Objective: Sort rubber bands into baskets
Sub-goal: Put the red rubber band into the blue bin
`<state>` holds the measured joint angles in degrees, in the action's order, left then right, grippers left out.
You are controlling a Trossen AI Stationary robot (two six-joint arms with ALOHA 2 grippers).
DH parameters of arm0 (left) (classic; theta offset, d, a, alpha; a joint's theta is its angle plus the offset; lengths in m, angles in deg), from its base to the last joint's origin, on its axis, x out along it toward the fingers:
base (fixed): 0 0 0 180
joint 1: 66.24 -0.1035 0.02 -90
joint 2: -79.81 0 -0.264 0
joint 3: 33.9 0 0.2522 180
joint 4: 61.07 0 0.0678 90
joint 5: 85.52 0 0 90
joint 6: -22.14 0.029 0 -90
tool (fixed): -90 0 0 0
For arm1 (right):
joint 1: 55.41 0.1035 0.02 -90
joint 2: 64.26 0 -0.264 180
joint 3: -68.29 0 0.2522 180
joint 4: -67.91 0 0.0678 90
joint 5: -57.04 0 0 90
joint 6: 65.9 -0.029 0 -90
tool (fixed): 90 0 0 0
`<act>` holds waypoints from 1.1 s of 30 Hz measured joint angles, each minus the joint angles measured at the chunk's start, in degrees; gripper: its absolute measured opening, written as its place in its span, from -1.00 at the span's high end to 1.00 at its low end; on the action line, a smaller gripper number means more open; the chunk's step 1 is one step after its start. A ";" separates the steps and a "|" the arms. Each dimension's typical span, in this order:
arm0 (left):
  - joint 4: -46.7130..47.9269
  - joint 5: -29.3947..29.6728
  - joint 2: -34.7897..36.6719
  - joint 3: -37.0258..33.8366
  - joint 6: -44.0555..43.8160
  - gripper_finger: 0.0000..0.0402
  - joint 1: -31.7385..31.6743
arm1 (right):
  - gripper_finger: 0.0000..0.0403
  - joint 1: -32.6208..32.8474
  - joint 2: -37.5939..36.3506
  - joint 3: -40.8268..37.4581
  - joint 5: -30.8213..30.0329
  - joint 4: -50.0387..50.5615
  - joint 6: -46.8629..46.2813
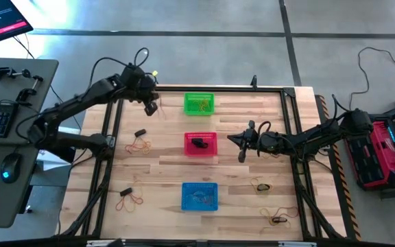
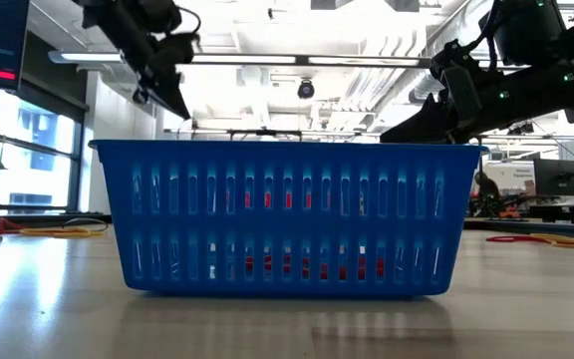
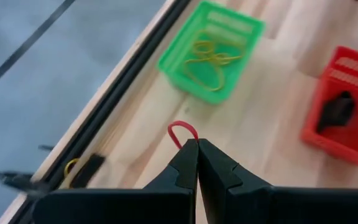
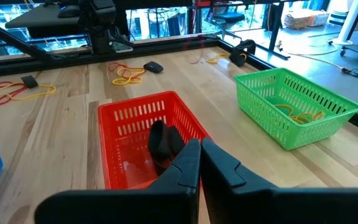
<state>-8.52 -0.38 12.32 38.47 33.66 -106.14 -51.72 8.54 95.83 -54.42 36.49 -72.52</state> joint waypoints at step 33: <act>-19.41 0.09 0.24 0.00 -4.64 1.00 38.08 | 1.00 0.00 0.00 0.00 0.87 0.03 -1.08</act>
<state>-27.93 -0.29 12.56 38.47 29.02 -68.06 -51.72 8.54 95.83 -53.54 36.53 -73.60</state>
